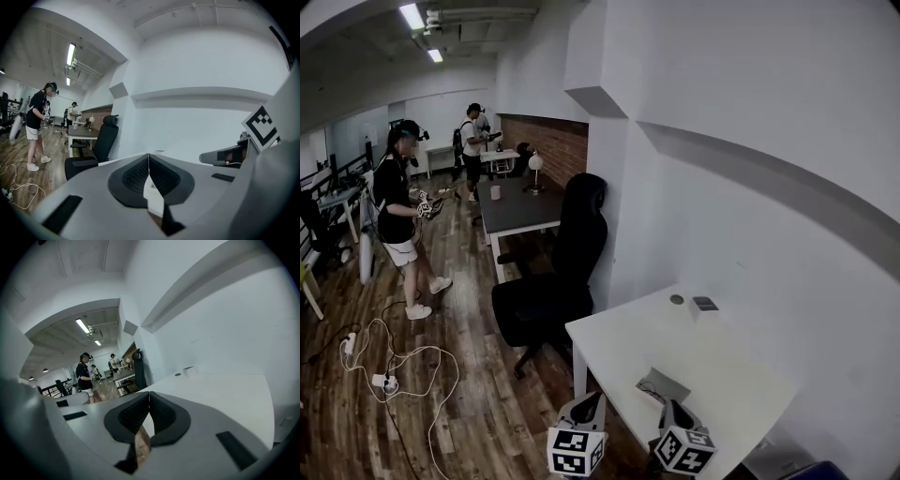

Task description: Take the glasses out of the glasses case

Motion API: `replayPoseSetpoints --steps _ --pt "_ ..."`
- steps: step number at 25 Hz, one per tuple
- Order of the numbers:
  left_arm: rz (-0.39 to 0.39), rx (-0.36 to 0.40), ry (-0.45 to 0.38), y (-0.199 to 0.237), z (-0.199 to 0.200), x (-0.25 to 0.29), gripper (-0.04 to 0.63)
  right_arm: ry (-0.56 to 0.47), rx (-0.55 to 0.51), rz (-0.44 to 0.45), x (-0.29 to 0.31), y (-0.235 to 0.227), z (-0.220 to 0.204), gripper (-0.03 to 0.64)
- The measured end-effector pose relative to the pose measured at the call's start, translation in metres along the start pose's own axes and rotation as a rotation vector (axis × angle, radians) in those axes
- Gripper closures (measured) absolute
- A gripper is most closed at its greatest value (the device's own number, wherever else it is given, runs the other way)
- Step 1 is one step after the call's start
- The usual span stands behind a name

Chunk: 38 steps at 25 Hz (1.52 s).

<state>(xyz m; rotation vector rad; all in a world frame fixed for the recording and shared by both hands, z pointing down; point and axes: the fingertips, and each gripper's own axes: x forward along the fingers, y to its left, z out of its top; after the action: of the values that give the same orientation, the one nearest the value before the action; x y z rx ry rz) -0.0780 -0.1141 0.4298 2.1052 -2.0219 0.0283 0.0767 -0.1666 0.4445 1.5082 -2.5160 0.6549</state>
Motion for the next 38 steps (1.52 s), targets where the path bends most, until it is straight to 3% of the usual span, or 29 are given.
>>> replayPoseSetpoints --steps 16,20,25,31,38 --pt "-0.043 0.015 0.052 0.021 0.009 0.09 0.577 0.018 0.051 -0.016 0.085 -0.021 0.031 0.584" --pt "-0.098 0.011 0.067 0.038 0.011 0.107 0.577 0.015 0.056 -0.063 0.101 -0.014 0.037 0.584" --pt "-0.188 0.053 0.069 0.06 0.028 0.126 0.577 -0.031 0.143 -0.137 0.114 -0.001 0.044 0.584" --pt "-0.216 0.042 0.073 0.082 0.034 0.142 0.577 -0.059 0.135 -0.198 0.119 0.007 0.047 0.584" --pt "-0.254 0.016 0.111 0.066 0.019 0.159 0.577 -0.042 0.118 -0.249 0.112 -0.015 0.044 0.584"
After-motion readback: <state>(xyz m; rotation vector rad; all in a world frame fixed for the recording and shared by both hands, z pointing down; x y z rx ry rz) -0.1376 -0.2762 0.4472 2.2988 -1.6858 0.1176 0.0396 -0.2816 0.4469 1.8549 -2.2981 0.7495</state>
